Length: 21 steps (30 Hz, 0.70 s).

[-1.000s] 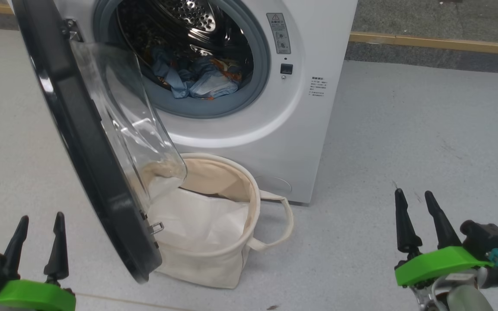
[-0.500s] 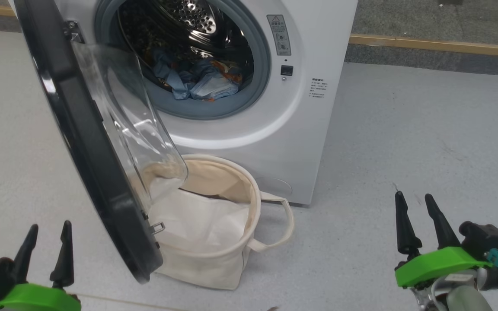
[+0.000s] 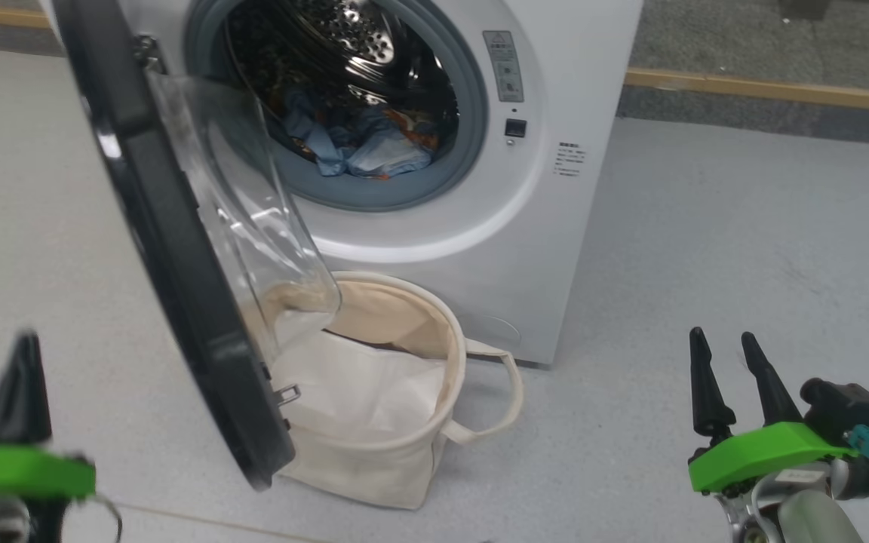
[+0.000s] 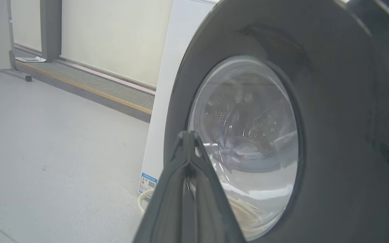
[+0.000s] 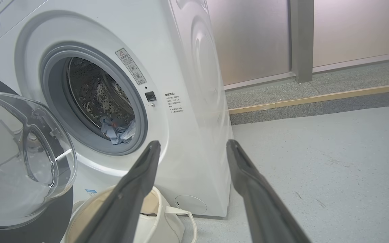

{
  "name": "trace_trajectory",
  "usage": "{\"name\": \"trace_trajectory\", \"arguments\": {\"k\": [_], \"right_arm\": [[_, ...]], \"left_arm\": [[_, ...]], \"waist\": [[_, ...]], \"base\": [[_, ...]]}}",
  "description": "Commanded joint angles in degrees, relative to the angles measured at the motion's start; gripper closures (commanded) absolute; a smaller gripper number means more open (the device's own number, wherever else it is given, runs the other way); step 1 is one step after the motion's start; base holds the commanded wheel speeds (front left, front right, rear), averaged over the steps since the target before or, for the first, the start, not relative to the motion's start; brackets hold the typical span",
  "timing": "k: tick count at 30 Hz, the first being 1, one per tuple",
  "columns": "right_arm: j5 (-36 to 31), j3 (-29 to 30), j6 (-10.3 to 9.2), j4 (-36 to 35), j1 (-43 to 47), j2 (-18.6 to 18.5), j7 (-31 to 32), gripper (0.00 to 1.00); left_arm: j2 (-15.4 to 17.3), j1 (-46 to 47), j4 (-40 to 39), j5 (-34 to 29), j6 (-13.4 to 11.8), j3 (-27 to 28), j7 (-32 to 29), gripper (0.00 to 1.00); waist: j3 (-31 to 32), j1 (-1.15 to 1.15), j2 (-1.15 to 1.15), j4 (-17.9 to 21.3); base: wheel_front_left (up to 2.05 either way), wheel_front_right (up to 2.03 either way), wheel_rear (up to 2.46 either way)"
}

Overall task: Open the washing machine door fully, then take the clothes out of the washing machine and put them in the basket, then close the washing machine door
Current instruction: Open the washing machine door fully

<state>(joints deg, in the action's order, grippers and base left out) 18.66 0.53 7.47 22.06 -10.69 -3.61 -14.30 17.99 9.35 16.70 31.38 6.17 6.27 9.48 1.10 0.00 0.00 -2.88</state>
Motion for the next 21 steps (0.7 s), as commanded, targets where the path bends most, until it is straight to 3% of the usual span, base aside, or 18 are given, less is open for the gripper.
{"name": "trace_trajectory", "arguments": {"k": [1, 6, 8, 13, 16, 21], "right_arm": [[-0.4, -1.2, 0.02, -1.4, -2.7, -0.3, -0.7, 0.00], [-0.2, -0.8, 0.02, -1.0, -2.7, -0.3, -0.7, 0.00], [-0.3, -0.9, 0.02, -0.9, -2.9, -0.3, -0.7, 0.00], [-0.2, -1.2, 0.02, -0.6, -3.4, -0.1, -0.7, 0.00], [-0.1, -1.4, 0.02, -0.5, -3.6, -0.1, -0.7, 0.00], [-0.2, -1.4, 0.02, -0.4, -3.8, -0.1, -0.7, 0.00]], "left_arm": [[2.4, 4.3, -4.7, 0.7, -0.8, 2.8, -1.1, 1.00], [2.0, 5.6, -21.5, 1.8, -4.9, 1.2, -10.1, 1.00], [1.7, 5.6, -24.6, 2.0, -5.6, 0.6, -11.8, 1.00], [-3.5, 5.1, -38.5, 9.5, -7.1, -5.5, -21.7, 1.00], [-6.5, 4.1, -42.8, 13.1, -8.4, -10.0, -26.4, 1.00], [-9.6, 2.3, -43.2, 12.0, -10.9, -15.4, -28.6, 1.00]], "waist": [[0.3, 0.00, 0.00, -0.6], [0.6, 0.00, 0.00, -1.9], [0.6, 0.00, 0.00, -2.1], [0.7, 0.00, 0.00, -3.0], [0.6, 0.00, 0.00, -3.5], [0.4, 0.00, 0.00, -3.9]], "base": [[0.00, 0.00, 0.00], [0.00, 0.00, 0.00], [0.00, 0.00, 0.00], [0.00, 0.00, 0.00], [0.00, 0.00, 0.00], [0.00, 0.00, 0.00]]}}
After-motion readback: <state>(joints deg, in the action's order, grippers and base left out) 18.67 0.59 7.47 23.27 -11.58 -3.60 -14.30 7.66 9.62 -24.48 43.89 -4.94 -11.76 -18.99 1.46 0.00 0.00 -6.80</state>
